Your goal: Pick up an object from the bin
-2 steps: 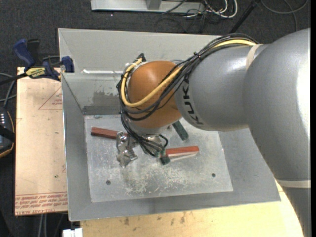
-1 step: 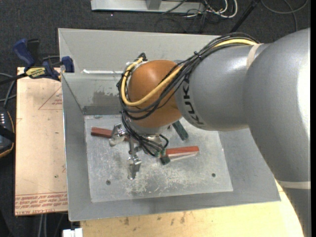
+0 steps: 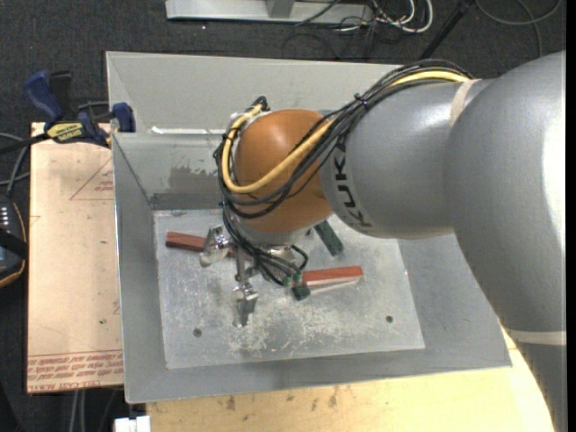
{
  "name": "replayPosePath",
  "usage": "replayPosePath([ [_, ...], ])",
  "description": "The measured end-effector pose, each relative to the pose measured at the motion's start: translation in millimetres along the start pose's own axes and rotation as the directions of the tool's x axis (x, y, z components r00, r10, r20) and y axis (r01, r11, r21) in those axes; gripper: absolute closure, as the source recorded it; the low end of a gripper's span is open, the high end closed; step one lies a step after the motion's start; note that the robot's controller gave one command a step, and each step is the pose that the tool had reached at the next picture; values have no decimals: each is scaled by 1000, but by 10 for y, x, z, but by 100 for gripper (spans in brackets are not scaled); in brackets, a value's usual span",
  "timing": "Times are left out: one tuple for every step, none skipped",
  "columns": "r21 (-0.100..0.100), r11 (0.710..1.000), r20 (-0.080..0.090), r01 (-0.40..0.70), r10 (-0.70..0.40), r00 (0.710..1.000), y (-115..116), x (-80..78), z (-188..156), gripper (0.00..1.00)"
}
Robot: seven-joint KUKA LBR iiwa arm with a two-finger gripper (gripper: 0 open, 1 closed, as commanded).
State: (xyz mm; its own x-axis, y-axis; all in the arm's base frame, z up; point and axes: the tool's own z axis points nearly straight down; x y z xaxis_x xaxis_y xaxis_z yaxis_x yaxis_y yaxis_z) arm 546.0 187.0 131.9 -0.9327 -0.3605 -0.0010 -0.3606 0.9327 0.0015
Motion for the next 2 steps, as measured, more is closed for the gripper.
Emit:
replayPosePath([
  [0, 1000, 4, 4, -4, 1000, -146, -425, 74, 0],
  [-1, 999, 19, -34, 34, 999, -287, -541, 389, 100],
])
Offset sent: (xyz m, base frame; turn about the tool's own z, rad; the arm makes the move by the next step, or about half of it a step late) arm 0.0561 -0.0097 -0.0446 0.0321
